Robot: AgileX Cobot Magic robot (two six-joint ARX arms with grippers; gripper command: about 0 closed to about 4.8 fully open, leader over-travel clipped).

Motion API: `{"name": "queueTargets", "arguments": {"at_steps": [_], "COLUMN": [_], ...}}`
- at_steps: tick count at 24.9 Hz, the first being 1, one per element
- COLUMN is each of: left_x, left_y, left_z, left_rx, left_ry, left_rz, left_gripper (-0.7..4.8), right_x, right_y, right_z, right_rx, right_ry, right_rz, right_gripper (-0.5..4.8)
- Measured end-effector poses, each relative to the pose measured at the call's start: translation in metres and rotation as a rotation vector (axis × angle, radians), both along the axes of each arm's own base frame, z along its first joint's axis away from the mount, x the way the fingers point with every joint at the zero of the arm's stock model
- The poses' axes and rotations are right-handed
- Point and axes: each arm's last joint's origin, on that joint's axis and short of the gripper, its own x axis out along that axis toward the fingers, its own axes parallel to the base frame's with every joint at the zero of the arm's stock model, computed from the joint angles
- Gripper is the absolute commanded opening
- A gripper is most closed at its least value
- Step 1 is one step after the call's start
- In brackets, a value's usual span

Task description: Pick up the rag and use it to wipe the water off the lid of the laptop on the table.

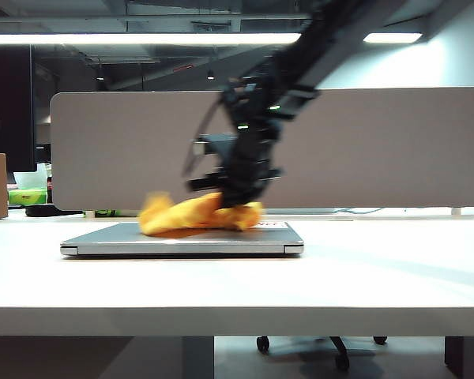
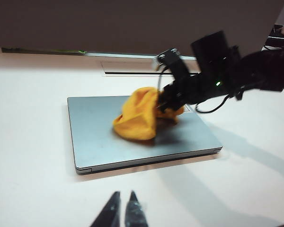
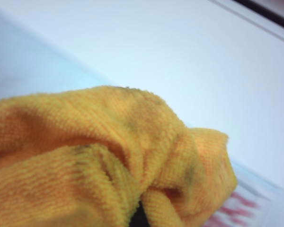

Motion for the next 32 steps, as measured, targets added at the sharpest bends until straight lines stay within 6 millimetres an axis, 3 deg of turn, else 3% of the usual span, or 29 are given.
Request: {"name": "queueTargets", "arguments": {"at_steps": [3, 9, 11, 12, 13, 14, 16, 18, 22, 24, 26, 28, 30, 32], "left_x": [0.0, 0.0, 0.0, 0.0, 0.0, 0.0, 0.0, 0.0, 0.0, 0.0, 0.0, 0.0, 0.0, 0.0], "left_y": [0.0, 0.0, 0.0, 0.0, 0.0, 0.0, 0.0, 0.0, 0.0, 0.0, 0.0, 0.0, 0.0, 0.0], "left_z": [0.0, 0.0, 0.0, 0.0, 0.0, 0.0, 0.0, 0.0, 0.0, 0.0, 0.0, 0.0, 0.0, 0.0], "left_rx": [0.0, 0.0, 0.0, 0.0, 0.0, 0.0, 0.0, 0.0, 0.0, 0.0, 0.0, 0.0, 0.0, 0.0], "left_ry": [0.0, 0.0, 0.0, 0.0, 0.0, 0.0, 0.0, 0.0, 0.0, 0.0, 0.0, 0.0, 0.0, 0.0], "left_rz": [0.0, 0.0, 0.0, 0.0, 0.0, 0.0, 0.0, 0.0, 0.0, 0.0, 0.0, 0.0, 0.0, 0.0], "left_gripper": [0.19, 0.19, 0.19, 0.19, 0.19, 0.19, 0.19, 0.19, 0.19, 0.19, 0.19, 0.19, 0.19, 0.19], "right_x": [0.009, 0.003, -0.001, -0.004, -0.007, -0.016, -0.032, -0.049, -0.064, -0.067, -0.071, -0.083, -0.092, -0.097], "right_y": [-0.026, -0.016, -0.019, -0.028, -0.033, -0.043, -0.058, -0.07, -0.108, -0.133, -0.153, -0.159, -0.16, -0.162], "right_z": [0.002, 0.033, 0.06, 0.088, 0.101, 0.133, 0.173, 0.198, 0.212, 0.211, 0.212, 0.216, 0.22, 0.226], "right_rx": [-0.034, -0.042, -0.046, -0.045, -0.043, -0.031, -0.019, -0.02, -0.085, -0.125, -0.152, -0.152, -0.139, -0.117], "right_ry": [0.05, 0.047, 0.004, -0.05, -0.076, -0.14, -0.195, -0.203, -0.093, -0.018, 0.041, 0.107, 0.149, 0.139], "right_rz": [-0.061, -0.033, -0.085, -0.135, -0.157, -0.197, -0.231, -0.244, -0.296, -0.345, -0.382, -0.36, -0.346, -0.358], "right_gripper": [-0.05, -0.05, -0.05, -0.05, -0.05, -0.05, -0.05, -0.05, -0.03, 0.51, 1.4, 2.35, 4.19, 4.79]}}
